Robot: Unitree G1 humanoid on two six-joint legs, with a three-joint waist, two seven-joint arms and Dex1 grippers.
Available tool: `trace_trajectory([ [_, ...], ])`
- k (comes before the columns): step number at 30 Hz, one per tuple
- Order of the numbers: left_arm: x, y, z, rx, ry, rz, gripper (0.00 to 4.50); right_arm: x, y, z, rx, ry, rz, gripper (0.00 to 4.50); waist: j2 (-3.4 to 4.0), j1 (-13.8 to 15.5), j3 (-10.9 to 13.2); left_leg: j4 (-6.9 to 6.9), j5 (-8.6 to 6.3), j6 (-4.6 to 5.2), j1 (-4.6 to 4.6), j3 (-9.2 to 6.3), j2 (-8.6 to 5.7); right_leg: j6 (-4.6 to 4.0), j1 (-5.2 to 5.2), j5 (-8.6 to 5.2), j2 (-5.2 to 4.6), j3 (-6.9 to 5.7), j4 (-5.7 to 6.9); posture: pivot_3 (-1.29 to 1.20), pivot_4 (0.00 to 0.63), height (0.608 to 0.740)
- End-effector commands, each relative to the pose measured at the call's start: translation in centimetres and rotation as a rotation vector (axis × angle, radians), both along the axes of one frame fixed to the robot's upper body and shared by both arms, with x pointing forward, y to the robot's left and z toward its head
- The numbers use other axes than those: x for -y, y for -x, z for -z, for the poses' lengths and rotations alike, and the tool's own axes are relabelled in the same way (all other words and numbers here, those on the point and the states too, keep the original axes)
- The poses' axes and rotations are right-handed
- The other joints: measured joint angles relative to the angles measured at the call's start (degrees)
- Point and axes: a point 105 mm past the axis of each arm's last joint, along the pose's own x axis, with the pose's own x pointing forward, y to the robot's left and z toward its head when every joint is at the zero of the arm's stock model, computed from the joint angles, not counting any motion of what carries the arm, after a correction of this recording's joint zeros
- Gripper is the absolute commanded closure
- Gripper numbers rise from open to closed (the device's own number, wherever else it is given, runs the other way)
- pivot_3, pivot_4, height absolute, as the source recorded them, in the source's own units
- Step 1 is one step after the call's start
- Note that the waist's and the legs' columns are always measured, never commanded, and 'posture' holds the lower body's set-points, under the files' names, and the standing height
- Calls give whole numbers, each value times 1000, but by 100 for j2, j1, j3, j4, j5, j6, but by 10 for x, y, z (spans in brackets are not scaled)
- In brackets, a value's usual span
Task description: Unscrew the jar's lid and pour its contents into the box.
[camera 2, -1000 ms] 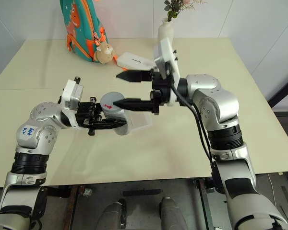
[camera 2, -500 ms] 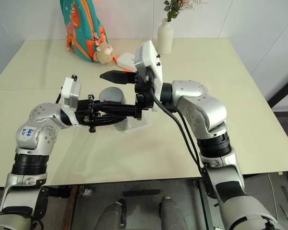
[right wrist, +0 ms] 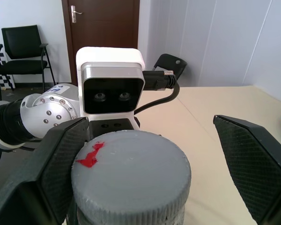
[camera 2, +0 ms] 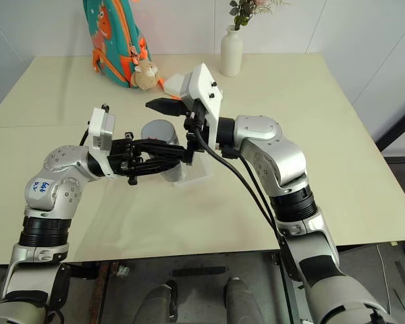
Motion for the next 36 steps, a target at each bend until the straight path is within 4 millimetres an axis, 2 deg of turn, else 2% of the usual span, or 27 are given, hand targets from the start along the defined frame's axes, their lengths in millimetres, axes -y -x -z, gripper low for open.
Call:
trace_trajectory([
  [1, 4, 8, -9, 55, 7, 42, 2543, 20, -13, -15, 55, -35, 70, 19, 0, 4, 0, 0, 0, 0, 0, 0, 0, 0, 0, 0, 0, 0, 0, 0, 150, 740],
  [7, 2, 9, -8, 53, 7, 38, 2543, 55, -26, -17, 46, -46, 134, 19, 0, 11, 0, 1, 0, 0, 0, 0, 0, 0, 0, 0, 0, 0, 1, 0, 150, 740],
  [12, 1, 9, -8, 54, 12, 33, 2543, 94, -35, -15, 15, -18, 205, 19, 0, 34, 0, 1, 0, 0, 0, 0, 0, 0, 1, 0, 0, 0, -2, 0, 150, 740],
  [16, -1, 8, -8, 56, 12, 31, 2543, 105, -32, -18, -8, -22, 195, 19, 4, 84, 3, 1, -1, 1, 1, 1, -3, 0, 6, 0, -1, 1, -13, 0, 150, 740],
  [19, -2, 6, -7, 58, -3, 22, 2543, 99, -21, -21, -40, -30, 125, 19, 11, 33, 7, -4, -1, 1, 3, 3, 0, 1, 3, 0, 1, 3, -8, 0, 150, 740],
  [26, -2, 2, -9, 63, -5, 21, 2543, 49, 17, -23, -35, -55, -67, 19, 11, -1, 7, -1, 0, 1, 2, 1, 0, 1, 3, 0, 0, 3, -3, 0, 150, 740],
  [36, 1, 3, -9, 60, -6, 29, 2543, 7, 22, -17, -22, -14, -80, 19, 11, 16, 7, 5, 0, 0, 2, 0, -1, 1, 3, 0, 0, 2, 2, 0, 150, 740],
])
